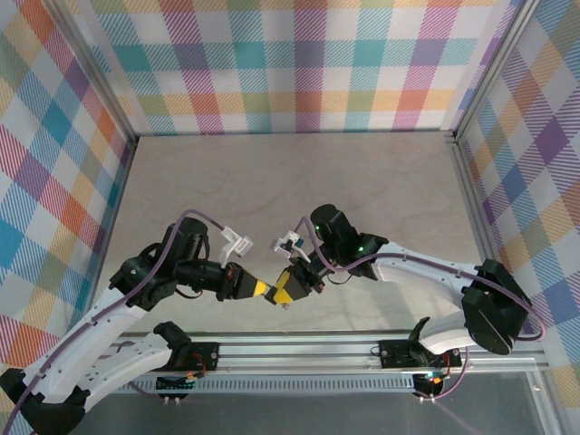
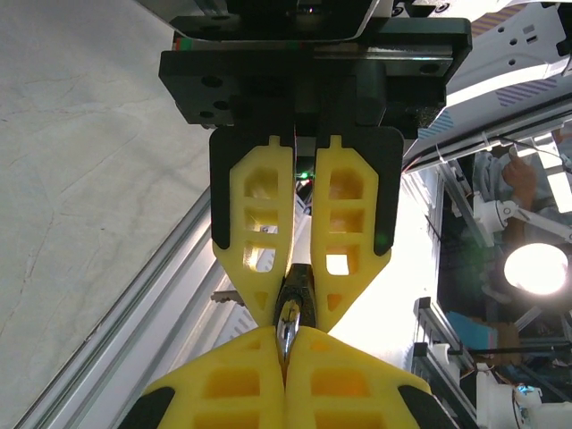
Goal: Lock with the key
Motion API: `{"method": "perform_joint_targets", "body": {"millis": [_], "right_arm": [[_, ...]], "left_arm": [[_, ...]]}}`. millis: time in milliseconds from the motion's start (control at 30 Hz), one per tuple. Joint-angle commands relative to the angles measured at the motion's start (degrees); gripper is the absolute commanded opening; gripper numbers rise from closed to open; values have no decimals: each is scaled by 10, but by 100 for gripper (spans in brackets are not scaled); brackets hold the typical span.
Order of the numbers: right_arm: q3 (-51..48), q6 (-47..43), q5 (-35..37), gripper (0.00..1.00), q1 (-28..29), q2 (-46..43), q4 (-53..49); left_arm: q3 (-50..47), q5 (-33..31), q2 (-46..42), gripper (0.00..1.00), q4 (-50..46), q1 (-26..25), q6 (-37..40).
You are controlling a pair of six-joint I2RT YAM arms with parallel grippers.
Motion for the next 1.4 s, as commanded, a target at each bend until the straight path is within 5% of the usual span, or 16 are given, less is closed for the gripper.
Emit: {"method": "perform_joint_targets", "body": {"millis": [0, 1067, 1367], "right_arm": [[31, 2, -32, 0, 5, -12, 71], [97, -27, -12, 0, -22, 27, 57], [65, -69, 45, 24, -28, -20, 11]], "left_arm": [[-19, -10, 7, 0, -3, -9, -7], [-30, -17, -14, 0, 13, -37, -19], [-24, -42, -18, 0, 1, -37, -16]]}}
